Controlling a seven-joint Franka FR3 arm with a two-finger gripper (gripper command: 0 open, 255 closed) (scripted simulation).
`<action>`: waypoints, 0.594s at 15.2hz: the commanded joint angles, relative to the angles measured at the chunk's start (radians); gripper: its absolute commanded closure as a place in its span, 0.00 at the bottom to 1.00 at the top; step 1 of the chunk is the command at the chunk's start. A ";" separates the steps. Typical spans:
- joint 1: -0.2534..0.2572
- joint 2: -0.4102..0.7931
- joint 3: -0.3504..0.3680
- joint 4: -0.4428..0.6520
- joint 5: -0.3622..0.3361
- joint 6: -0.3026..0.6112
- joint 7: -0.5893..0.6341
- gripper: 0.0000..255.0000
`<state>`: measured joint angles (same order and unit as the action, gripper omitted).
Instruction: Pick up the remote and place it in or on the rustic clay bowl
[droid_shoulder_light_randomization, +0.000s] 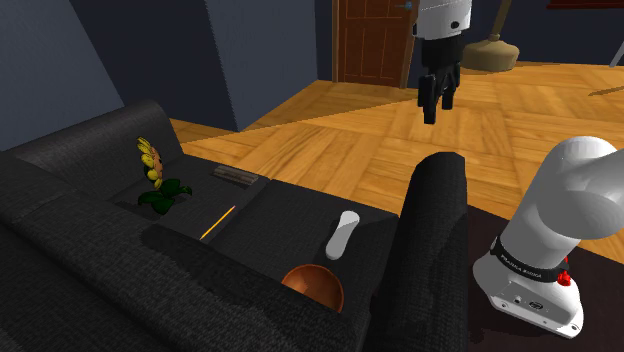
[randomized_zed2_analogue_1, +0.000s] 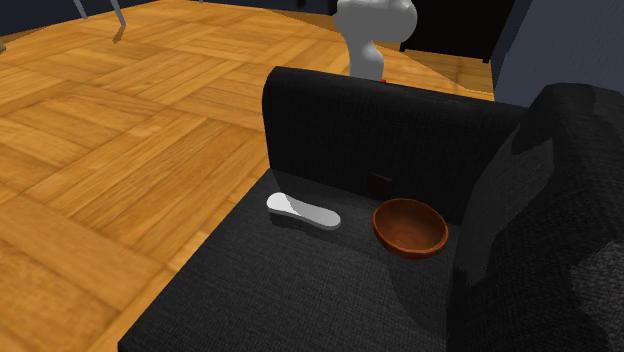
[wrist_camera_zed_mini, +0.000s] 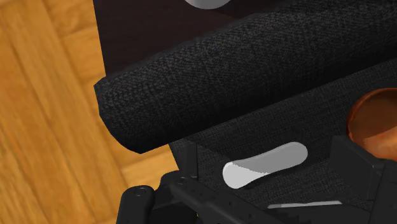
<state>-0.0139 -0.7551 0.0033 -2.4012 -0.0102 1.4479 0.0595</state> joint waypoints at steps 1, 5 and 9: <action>0.000 0.000 0.000 0.000 0.000 0.000 0.000 0.00; -0.018 0.001 0.060 -0.119 0.058 0.140 0.151 0.00; -0.032 0.036 0.125 -0.215 0.115 0.295 0.297 0.00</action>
<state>-0.0394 -0.7296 0.1152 -2.5924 0.0934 1.6983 0.3196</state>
